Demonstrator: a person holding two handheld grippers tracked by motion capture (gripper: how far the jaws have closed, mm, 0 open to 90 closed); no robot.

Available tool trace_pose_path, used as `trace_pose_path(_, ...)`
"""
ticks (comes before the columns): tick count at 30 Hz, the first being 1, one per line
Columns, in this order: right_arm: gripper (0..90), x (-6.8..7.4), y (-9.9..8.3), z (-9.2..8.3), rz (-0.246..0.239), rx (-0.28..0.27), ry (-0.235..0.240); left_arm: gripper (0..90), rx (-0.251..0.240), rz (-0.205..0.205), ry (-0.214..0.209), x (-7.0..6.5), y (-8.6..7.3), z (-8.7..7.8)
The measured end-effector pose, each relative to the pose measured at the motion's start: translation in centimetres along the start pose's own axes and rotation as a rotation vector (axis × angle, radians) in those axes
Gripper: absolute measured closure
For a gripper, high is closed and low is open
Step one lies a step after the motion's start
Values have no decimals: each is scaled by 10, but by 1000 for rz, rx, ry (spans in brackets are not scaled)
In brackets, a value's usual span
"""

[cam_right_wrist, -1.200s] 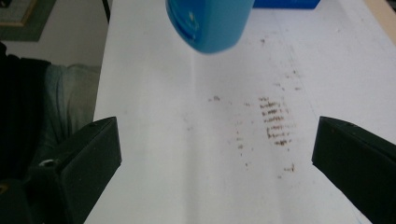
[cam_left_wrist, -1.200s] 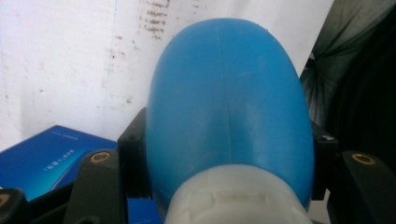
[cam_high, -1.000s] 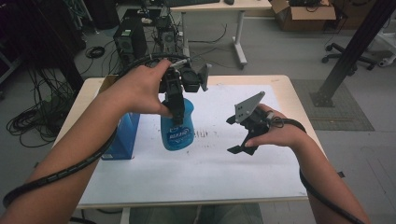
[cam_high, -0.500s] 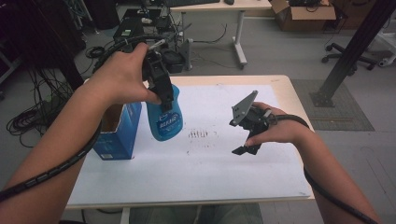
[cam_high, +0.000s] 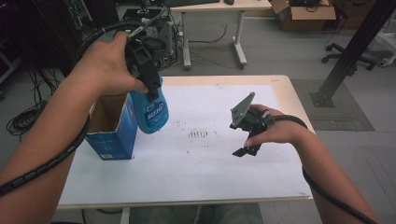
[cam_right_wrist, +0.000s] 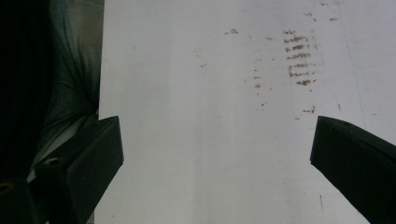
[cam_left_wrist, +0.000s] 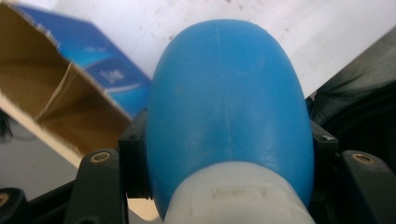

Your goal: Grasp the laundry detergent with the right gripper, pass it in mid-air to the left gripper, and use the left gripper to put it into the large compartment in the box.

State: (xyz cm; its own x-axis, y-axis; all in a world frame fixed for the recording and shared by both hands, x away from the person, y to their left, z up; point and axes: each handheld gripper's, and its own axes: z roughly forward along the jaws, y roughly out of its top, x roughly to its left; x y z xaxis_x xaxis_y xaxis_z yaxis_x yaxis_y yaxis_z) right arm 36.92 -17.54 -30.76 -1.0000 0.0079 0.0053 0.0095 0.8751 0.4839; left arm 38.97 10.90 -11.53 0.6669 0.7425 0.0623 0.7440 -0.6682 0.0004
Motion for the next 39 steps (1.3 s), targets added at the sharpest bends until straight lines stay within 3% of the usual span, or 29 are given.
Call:
trace_pose_path(6, 31, -2, -1, 2, 11, 37, 24, 378, -8, -107, 5, 18, -9, -11)
trace_pose_path(9, 28, -3, -2, 2, 15, 52, 29, 377, -12, -136, -5, 25, -13, -15)
trace_pose_path(12, 29, -5, -2, 3, 17, 58, 37, 378, -13, -210, -15, 35, -18, -22)
trace_pose_path(14, 29, -6, -2, 4, 19, 62, 41, 378, -14, -221, -16, 37, -18, -23)
trace_pose_path(23, 28, -8, -1, 5, 19, 87, 55, 378, -21, -336, -30, 61, -31, -39)
trace_pose_path(30, 29, -11, -3, 6, 41, 97, 72, 378, -37, -441, 5, 77, -43, -50)
trace_pose_path(39, 32, -11, -1, 5, 46, 141, 90, 378, -45, -531, -6, 96, -53, -53)
